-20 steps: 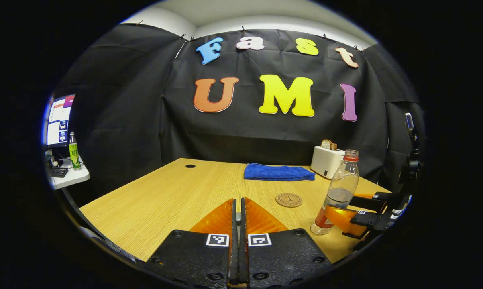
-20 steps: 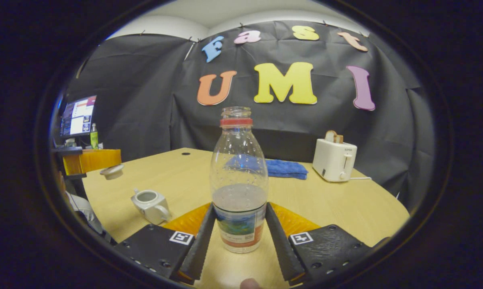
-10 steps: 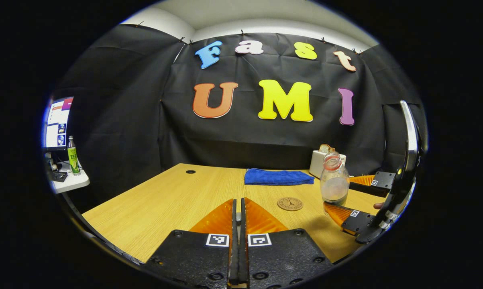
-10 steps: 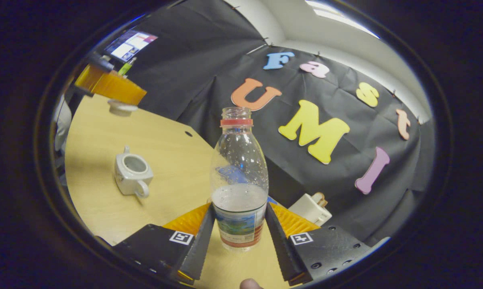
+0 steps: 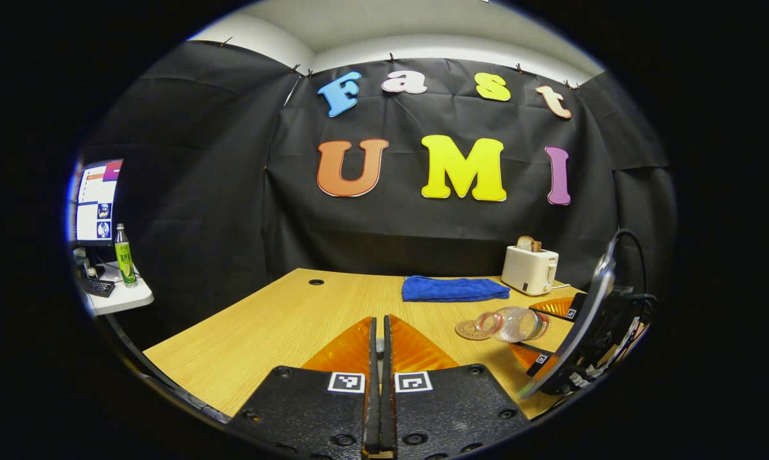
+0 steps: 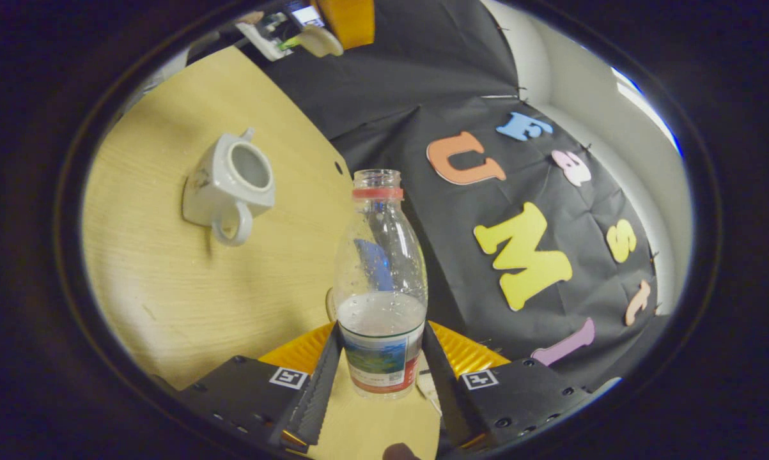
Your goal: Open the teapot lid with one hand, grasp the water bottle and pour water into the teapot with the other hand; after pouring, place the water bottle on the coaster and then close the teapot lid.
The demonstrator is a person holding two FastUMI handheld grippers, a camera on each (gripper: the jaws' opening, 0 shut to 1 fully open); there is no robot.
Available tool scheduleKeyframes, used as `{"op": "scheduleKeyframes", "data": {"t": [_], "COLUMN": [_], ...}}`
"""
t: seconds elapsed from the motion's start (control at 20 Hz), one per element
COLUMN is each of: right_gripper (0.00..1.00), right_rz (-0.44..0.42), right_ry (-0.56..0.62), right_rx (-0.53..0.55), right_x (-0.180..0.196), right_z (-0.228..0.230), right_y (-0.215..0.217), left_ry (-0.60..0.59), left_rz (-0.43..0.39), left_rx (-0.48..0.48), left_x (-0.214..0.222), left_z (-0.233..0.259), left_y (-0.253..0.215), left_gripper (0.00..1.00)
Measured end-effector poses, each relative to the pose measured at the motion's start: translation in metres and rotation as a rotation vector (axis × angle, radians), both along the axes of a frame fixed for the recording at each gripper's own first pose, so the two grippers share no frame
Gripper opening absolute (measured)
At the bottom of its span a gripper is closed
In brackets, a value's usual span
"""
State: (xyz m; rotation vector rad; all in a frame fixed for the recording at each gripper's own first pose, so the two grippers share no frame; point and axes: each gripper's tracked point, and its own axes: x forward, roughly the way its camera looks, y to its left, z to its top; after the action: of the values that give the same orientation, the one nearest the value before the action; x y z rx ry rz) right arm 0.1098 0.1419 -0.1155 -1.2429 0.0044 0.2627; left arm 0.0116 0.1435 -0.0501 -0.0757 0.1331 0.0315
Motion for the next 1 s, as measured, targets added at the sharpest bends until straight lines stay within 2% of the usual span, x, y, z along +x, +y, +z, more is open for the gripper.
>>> {"op": "scheduleKeyframes", "data": {"t": [0.15, 0.5, 1.0], "right_gripper": [0.73, 0.73, 0.72], "right_rz": [0.035, 0.124, 0.184], "right_ry": [-0.041, -0.126, -0.207], "right_rx": [-0.120, -0.311, -0.471], "right_x": [0.007, 0.006, 0.010], "right_z": [-0.001, 0.008, 0.022], "right_y": [0.007, 0.026, 0.038], "left_ry": [-0.007, 0.000, 0.001], "left_rz": [-0.004, -0.003, 0.002], "left_rx": [0.007, 0.003, 0.002], "left_x": [-0.001, -0.002, -0.004], "left_z": [0.001, 0.000, 0.001], "left_y": [0.003, 0.008, 0.014], "left_gripper": [0.03, 0.03, 0.03]}}
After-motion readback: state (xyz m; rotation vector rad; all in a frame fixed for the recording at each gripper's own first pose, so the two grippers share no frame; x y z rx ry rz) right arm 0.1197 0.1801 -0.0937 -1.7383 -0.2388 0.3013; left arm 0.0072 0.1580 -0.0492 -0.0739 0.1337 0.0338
